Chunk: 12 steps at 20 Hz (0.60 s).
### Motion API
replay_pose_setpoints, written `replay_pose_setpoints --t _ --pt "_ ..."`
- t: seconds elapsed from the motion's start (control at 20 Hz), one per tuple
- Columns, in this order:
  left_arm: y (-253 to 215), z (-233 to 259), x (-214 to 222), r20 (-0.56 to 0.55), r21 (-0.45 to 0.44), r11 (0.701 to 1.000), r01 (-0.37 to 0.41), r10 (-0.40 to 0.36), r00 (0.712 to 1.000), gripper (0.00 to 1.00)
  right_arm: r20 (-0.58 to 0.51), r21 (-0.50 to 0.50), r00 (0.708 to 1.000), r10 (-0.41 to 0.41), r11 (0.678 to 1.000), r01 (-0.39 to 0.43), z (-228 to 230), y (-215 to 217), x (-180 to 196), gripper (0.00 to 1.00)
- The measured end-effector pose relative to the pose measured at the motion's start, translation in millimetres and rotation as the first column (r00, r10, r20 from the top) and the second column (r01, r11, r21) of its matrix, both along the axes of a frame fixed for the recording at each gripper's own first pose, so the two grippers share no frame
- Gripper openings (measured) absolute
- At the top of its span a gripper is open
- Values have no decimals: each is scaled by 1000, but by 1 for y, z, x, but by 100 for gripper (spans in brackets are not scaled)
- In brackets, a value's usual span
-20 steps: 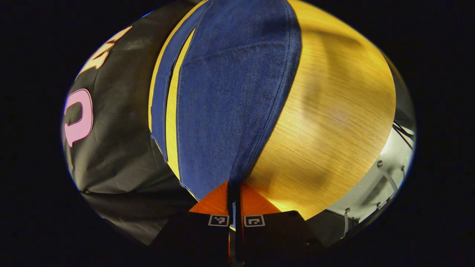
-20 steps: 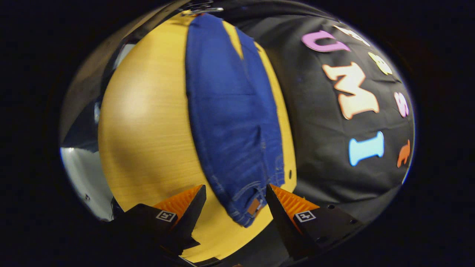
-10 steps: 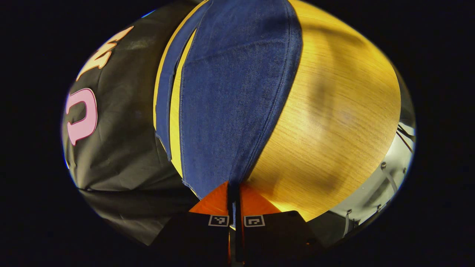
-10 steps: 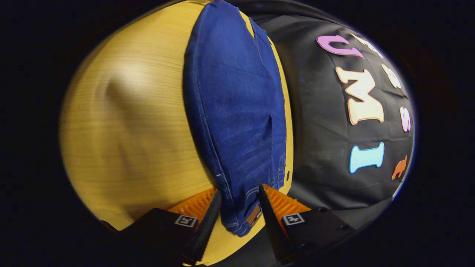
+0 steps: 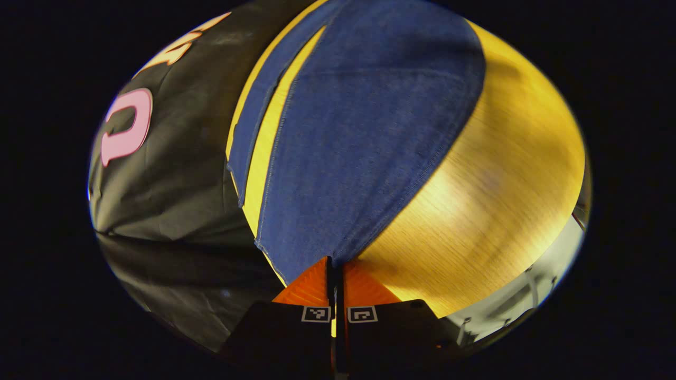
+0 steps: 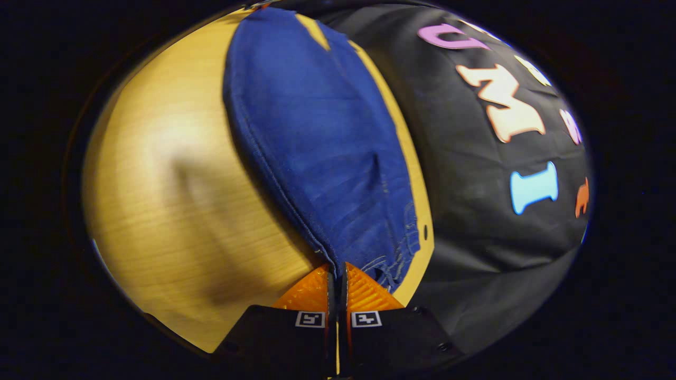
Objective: Grasp the waist and the cuffs of the jeans and fold them to make the two legs overlap; first hold the waist and fold one-third of the jeans toward the cuffs, then hold the cuffs and fold the remaining one-third in the same direction to finish folding.
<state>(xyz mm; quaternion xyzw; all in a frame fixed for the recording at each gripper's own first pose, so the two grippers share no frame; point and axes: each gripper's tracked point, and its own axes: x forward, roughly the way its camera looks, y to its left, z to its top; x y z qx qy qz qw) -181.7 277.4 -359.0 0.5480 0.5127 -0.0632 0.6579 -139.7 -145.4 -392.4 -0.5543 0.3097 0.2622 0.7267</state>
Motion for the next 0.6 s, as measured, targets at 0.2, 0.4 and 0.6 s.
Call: replay_pose_setpoints --t 0.2,0.4,0.6 --pt "-14 17 16 141 -24 994 -110 113 984 0 85 85 994 -76 994 68 31 5 16 5" --pt "-30 28 28 224 16 994 -105 99 970 0 180 182 973 -143 977 109 75 11 52 4" --pt "-33 41 35 298 -56 987 -148 158 941 0 224 250 940 -257 947 200 99 20 88 4"
